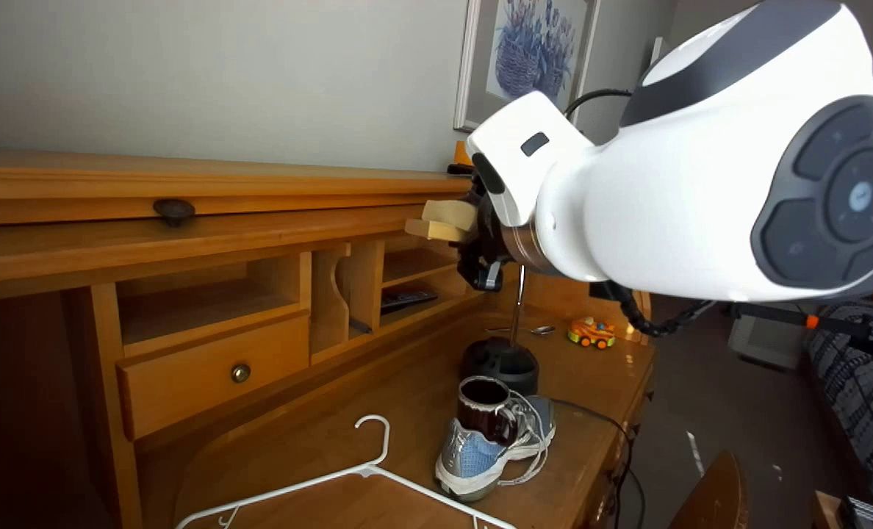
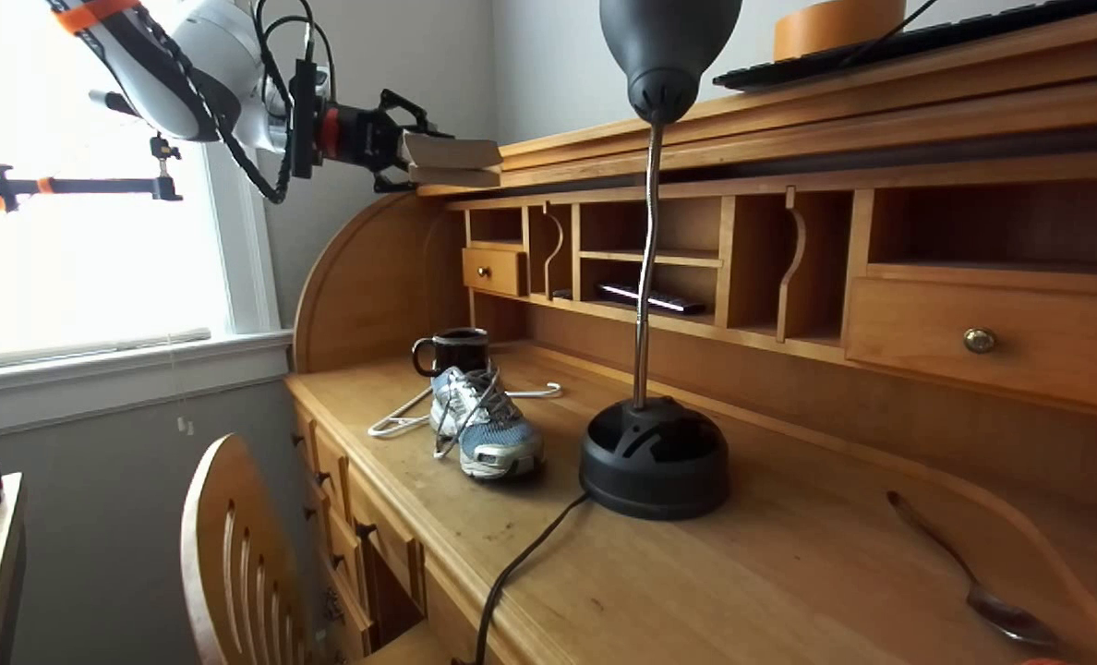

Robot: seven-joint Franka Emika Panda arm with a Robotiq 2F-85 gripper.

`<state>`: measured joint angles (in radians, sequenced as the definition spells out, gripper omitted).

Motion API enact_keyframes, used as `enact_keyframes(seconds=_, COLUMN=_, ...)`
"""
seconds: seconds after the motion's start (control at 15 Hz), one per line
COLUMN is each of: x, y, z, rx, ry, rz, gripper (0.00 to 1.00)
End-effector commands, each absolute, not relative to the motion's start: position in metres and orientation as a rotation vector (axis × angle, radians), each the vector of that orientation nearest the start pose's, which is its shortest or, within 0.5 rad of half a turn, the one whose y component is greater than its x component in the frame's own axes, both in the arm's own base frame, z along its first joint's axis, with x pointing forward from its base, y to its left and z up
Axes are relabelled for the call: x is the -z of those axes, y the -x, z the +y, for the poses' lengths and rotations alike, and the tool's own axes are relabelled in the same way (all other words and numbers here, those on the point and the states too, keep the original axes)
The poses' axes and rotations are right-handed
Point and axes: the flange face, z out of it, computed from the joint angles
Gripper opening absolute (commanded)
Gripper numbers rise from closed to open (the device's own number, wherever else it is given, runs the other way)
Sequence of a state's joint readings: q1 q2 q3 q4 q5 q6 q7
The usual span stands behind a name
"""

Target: Move the books to the topmost part of the desk

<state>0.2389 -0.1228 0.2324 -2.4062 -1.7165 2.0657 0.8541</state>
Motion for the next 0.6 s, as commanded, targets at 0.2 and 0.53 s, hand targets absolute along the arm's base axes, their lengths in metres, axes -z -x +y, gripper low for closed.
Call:
enact_keyframes(seconds=0.2, x=-0.444, y=-0.454, z=0.175, rx=-0.77, ry=-1.597, rz=0.815, gripper=0.25)
enact_keyframes(seconds=0.53, x=-0.484, y=-0.462, z=0.168, rx=-0.815, ry=-1.61, rz=0.888, gripper=0.25)
